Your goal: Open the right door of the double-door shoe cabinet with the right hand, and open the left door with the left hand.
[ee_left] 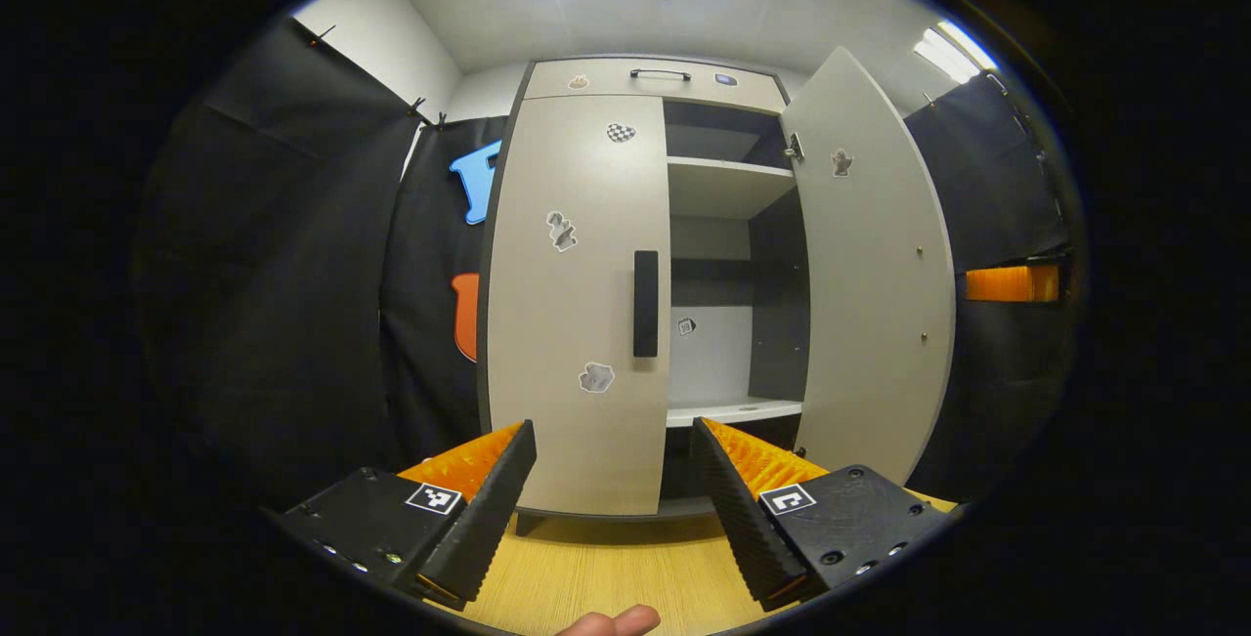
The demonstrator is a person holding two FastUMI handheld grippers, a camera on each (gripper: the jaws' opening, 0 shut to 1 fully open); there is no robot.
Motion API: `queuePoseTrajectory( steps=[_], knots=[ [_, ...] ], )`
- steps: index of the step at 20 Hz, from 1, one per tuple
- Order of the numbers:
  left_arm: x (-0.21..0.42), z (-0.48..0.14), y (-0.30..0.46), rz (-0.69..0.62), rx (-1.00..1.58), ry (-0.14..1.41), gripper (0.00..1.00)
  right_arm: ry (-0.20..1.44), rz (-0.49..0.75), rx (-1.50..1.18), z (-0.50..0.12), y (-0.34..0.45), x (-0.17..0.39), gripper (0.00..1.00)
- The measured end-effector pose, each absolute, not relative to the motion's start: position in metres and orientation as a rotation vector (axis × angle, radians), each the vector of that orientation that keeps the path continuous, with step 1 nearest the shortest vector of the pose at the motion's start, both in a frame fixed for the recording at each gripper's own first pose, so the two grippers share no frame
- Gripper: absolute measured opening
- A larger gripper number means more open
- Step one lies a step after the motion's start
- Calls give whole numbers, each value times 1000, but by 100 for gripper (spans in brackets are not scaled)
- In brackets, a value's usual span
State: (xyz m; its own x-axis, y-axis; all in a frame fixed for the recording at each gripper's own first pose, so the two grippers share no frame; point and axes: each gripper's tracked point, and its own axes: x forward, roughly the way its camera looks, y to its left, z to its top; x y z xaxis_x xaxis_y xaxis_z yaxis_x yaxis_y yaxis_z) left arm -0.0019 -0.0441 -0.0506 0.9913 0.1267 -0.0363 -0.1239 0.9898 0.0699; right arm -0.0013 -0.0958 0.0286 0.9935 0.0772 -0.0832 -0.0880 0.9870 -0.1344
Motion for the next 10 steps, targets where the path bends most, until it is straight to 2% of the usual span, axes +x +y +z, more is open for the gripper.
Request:
queuePoseTrajectory(
  steps=[3, 4, 5, 7, 8, 9, 10],
  knots=[
    [-1, -50, -48, 120, 55, 41, 95, 83, 190, -131, 11, -54, -8, 6],
    [0, -52, -48, 120, 51, 46, 95, 84, 205, -141, 5, -47, -7, 15],
    [-1, -54, -48, 121, 48, 52, 95, 85, 203, -156, 3, -43, -8, 40],
    [-3, -55, -51, 116, 44, 60, 95, 81, 189, -187, -2, -39, -6, 59],
    [-2, -55, -52, 114, 45, 62, 95, 89, 198, -178, -8, -34, -5, 64],
    [-2, -53, -52, 115, 47, 57, 95, 92, 199, -155, -11, -33, -3, 81],
    [-1, -52, -52, 114, 50, 54, 95, 100, 202, -131, -15, -31, -1, 91]
  ],
)
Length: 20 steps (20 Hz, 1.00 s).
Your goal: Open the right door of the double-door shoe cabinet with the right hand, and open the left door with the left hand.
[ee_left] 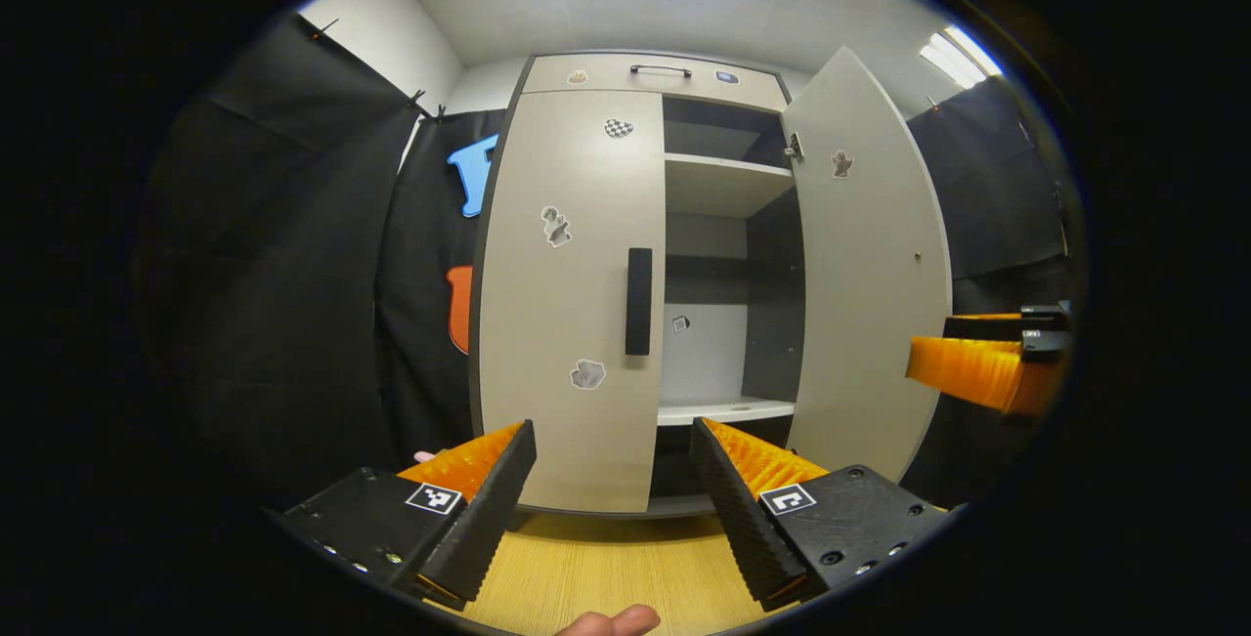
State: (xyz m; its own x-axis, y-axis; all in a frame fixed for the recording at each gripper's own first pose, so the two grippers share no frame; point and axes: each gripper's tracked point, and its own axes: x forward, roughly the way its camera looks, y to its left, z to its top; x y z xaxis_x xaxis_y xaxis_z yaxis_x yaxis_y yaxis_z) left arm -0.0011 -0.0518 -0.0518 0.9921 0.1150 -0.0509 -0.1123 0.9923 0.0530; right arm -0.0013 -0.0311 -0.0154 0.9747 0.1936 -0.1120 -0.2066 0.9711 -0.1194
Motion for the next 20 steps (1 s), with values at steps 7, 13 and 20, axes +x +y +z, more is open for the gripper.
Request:
queuePoseTrajectory(
  steps=[7, 13, 20],
  knots=[
    [35, -22, -71, 14, -9, 19, 95, 131, 166, -58, -31, -47, -1, 100],
    [127, 11, -67, -39, -16, 15, 95, 111, 97, -56, -29, -69, -21, 100],
    [211, 11, -51, 3, 19, 47, 95, 122, -24, -66, -33, -104, -41, 100]
  ],
)
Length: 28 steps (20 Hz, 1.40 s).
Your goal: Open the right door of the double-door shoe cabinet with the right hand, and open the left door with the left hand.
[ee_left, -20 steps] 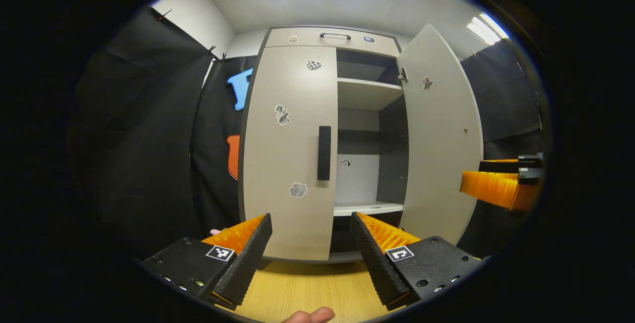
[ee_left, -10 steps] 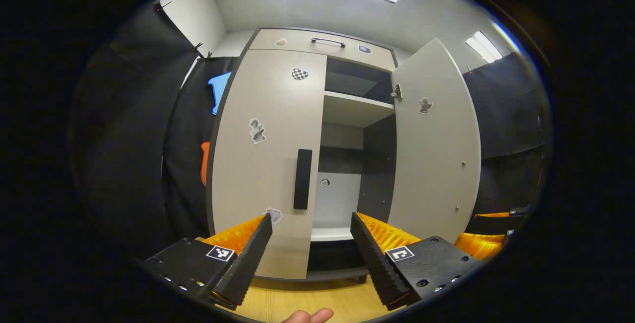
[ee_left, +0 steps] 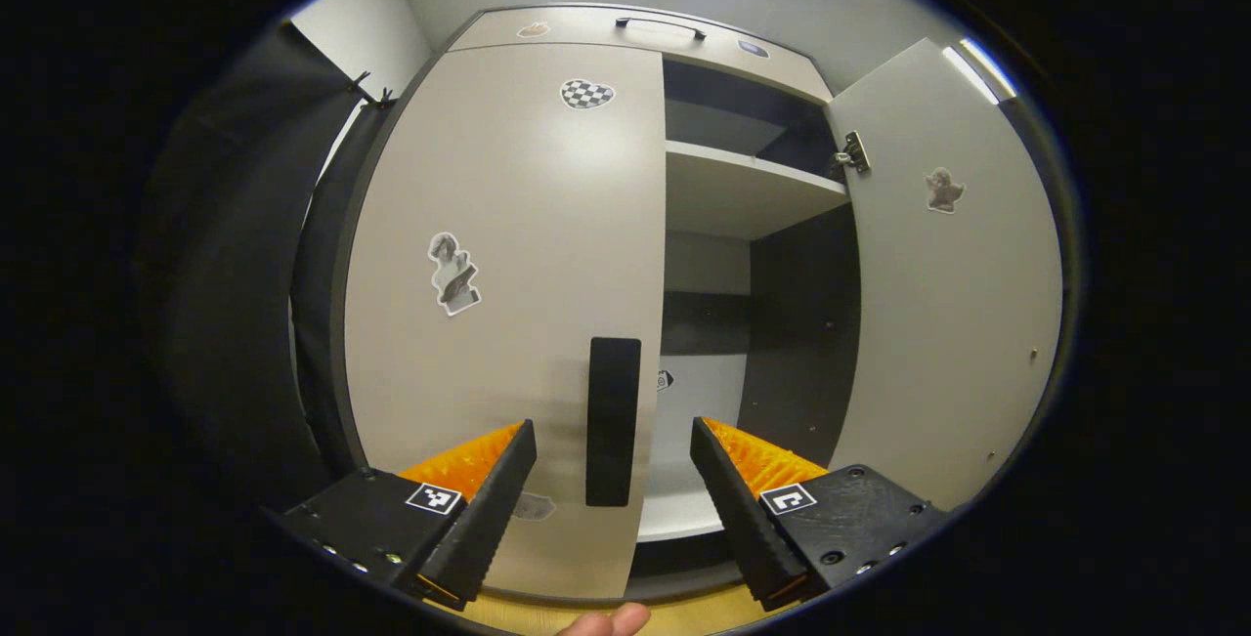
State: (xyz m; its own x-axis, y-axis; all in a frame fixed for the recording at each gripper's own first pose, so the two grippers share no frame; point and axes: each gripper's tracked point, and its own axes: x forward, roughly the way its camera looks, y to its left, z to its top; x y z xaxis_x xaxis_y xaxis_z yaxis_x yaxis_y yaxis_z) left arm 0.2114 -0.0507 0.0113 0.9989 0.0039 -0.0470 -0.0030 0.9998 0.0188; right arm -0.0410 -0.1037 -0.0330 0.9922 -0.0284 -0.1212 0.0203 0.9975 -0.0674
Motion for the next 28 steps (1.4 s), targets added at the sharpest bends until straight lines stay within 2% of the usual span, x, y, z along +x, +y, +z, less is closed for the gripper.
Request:
queuePoseTrajectory(
  steps=[8, 21, 27, 28],
  knots=[
    [256, -12, -34, 58, 55, 110, 95, 146, -97, -5, -40, -126, -43, 100],
    [257, -15, -28, 98, 54, 128, 92, 187, -123, 24, -58, -132, -36, 97],
    [259, -21, -30, 102, 7, 138, 78, 201, -133, 38, -63, -135, -36, 97],
    [257, -21, -33, 94, -1, 137, 67, 201, -132, 42, -63, -136, -36, 98]
  ],
)
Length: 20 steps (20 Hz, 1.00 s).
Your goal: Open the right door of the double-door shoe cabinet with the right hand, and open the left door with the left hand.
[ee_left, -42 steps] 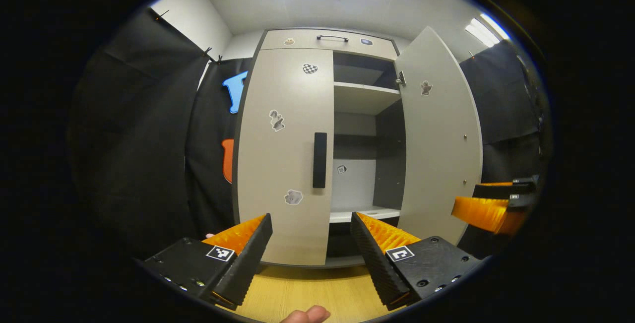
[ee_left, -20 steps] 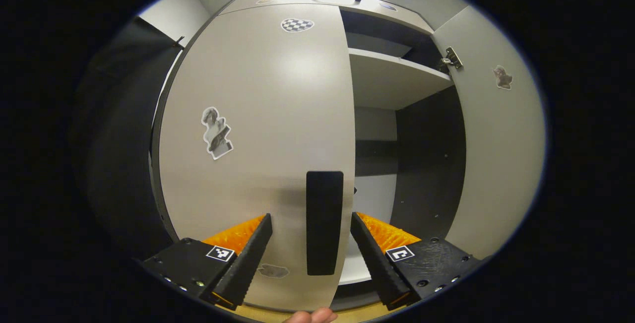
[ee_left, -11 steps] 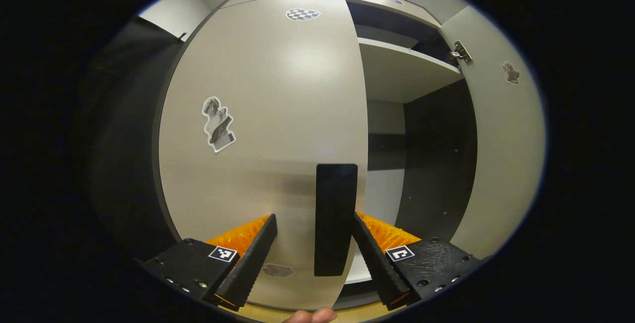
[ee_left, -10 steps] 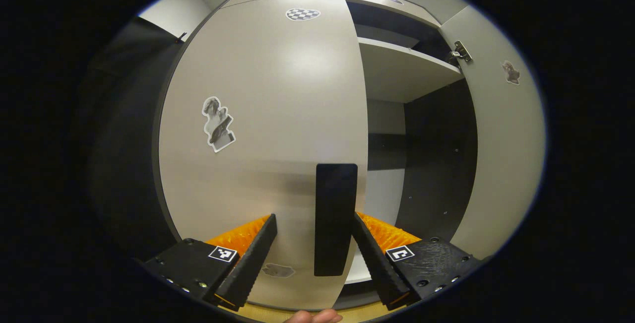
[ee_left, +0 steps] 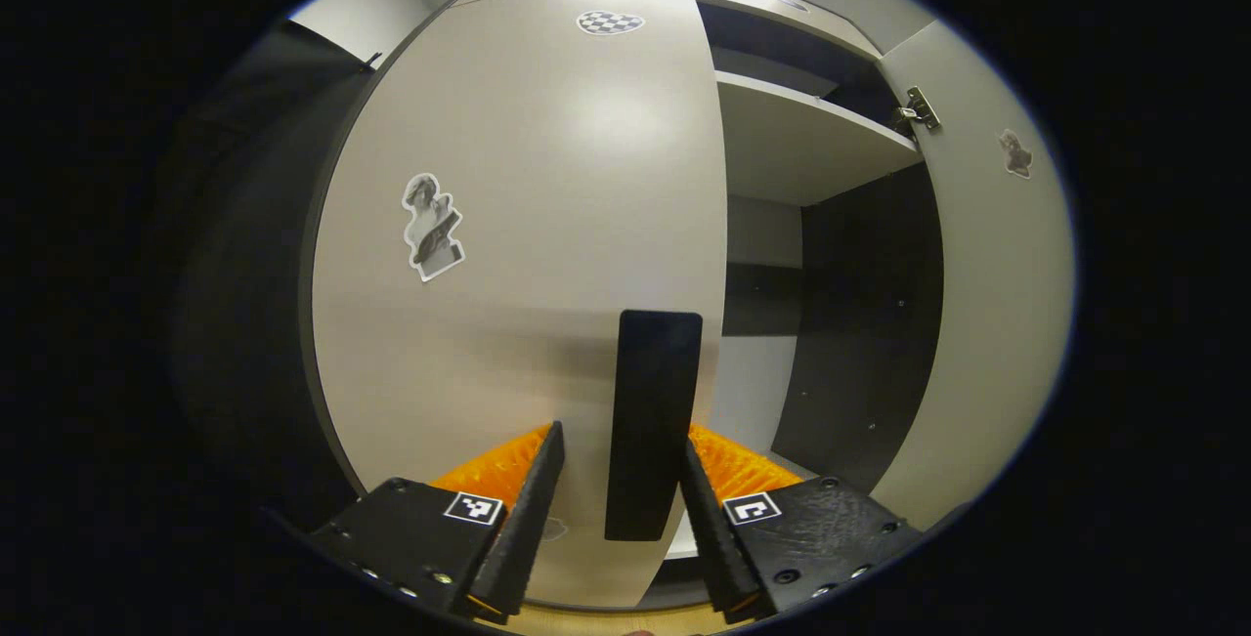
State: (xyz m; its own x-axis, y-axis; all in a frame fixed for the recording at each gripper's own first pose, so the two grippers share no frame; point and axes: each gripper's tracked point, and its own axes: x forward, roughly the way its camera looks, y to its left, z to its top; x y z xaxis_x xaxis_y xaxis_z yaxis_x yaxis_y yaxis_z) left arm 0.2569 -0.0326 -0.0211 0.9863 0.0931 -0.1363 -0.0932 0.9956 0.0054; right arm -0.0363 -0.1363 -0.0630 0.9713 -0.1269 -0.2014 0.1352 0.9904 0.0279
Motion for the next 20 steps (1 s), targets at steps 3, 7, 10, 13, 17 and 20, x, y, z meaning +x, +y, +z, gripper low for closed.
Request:
queuePoseTrajectory(
  steps=[3, 7, 10, 13, 17, 20],
  knots=[
    [251, -16, -45, 58, 12, 132, 52, 205, -132, 46, -66, -139, -38, 98],
    [257, -21, -43, 51, 2, 141, 7, 204, -125, 53, -65, -139, -43, 98],
    [257, -23, -42, 58, 4, 170, 3, 206, -128, 50, -67, -140, -50, 98],
    [251, -22, -43, 61, 6, 165, 3, 209, -133, 48, -69, -141, -54, 98],
    [227, -15, -44, 14, 48, 166, 3, 228, -144, 35, -70, -143, -61, 98],
    [207, -11, -38, -18, 29, 162, 3, 214, -179, 8, -64, -148, -71, 98]
  ],
)
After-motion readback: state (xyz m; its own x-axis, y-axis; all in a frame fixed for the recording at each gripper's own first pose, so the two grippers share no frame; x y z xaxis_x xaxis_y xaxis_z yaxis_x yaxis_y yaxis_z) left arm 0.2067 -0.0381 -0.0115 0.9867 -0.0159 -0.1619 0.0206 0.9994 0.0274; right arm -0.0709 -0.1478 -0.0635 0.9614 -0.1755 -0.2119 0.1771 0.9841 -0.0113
